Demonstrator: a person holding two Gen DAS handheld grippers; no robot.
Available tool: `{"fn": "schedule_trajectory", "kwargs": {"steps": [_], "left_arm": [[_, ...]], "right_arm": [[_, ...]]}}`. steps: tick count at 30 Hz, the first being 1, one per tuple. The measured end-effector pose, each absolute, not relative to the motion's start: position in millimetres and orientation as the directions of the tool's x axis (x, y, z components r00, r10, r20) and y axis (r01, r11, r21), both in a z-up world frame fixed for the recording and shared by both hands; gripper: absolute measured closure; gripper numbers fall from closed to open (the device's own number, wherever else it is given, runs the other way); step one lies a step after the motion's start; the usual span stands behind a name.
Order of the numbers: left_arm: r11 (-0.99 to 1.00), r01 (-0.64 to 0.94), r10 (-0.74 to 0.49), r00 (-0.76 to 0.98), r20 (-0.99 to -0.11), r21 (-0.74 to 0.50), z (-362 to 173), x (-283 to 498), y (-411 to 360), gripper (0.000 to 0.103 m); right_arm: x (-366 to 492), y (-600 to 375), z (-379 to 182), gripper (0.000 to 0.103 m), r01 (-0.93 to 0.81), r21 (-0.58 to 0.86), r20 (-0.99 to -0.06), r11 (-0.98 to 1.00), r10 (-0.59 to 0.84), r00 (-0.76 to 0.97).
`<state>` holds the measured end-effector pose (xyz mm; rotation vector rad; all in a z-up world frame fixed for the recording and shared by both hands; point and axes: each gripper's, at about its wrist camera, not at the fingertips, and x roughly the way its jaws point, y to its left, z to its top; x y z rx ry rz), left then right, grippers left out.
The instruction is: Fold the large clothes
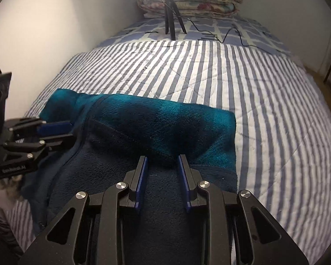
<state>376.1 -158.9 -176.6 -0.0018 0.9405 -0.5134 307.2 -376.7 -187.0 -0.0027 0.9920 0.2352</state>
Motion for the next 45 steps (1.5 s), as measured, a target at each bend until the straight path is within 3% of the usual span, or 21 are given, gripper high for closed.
{"fn": "schedule_trajectory", "kwargs": {"steps": [3,6,11,15,20,25,31,37,42,45], "left_arm": [[0.877,0.386,-0.458,0.492,-0.740,-0.287,-156.5,356.7,-134.8,0.070],[0.880,0.398,-0.442,0.484,-0.756,-0.259,-154.2,337.3,-127.2,0.070],[0.899,0.342,-0.409,0.428,-0.806,-0.275,-190.5,334.1,-113.7,0.070],[0.888,0.351,-0.434,0.426,-0.794,-0.297,-209.3,333.1,-108.7,0.070],[0.893,0.303,-0.446,0.484,-0.753,-0.334,-172.4,331.5,-93.8,0.071],[0.907,0.239,-0.420,0.578,-0.700,-0.347,-150.1,357.5,-82.8,0.071],[0.942,0.078,-0.314,0.541,-0.780,-0.325,-184.8,410.3,-78.9,0.070],[0.941,0.054,-0.317,0.497,-0.808,-0.335,-223.7,417.1,-69.9,0.056],[0.940,0.060,-0.316,0.518,-0.795,-0.335,-202.5,403.8,-52.7,0.055],[0.914,0.066,-0.371,0.538,-0.757,-0.401,-180.2,386.6,-34.3,0.053]], "right_arm": [[291.2,-391.9,-160.4,0.077,-0.184,0.180,-0.801,0.966,0.253,0.542],[275.6,-392.6,-148.9,0.077,-0.224,0.168,-0.797,0.960,0.266,0.542],[256.3,-391.9,-179.3,0.077,-0.243,0.108,-0.855,0.964,0.215,0.472],[253.8,-394.8,-199.3,0.077,-0.248,0.119,-0.864,0.961,0.223,0.452],[252.8,-391.9,-193.3,0.077,-0.256,0.090,-0.866,0.963,0.202,0.457],[248.9,-404.5,-158.4,0.077,-0.241,0.163,-0.808,0.957,0.270,0.524],[257.5,-397.2,-186.7,0.077,-0.234,0.115,-0.851,0.965,0.217,0.477],[256.2,-404.4,-200.3,0.077,-0.241,0.157,-0.852,0.958,0.255,0.458],[255.9,-406.5,-198.7,0.077,-0.247,0.174,-0.856,0.953,0.271,0.441],[251.4,-418.3,-183.2,0.074,-0.253,0.212,-0.828,0.944,0.311,0.467]]}}
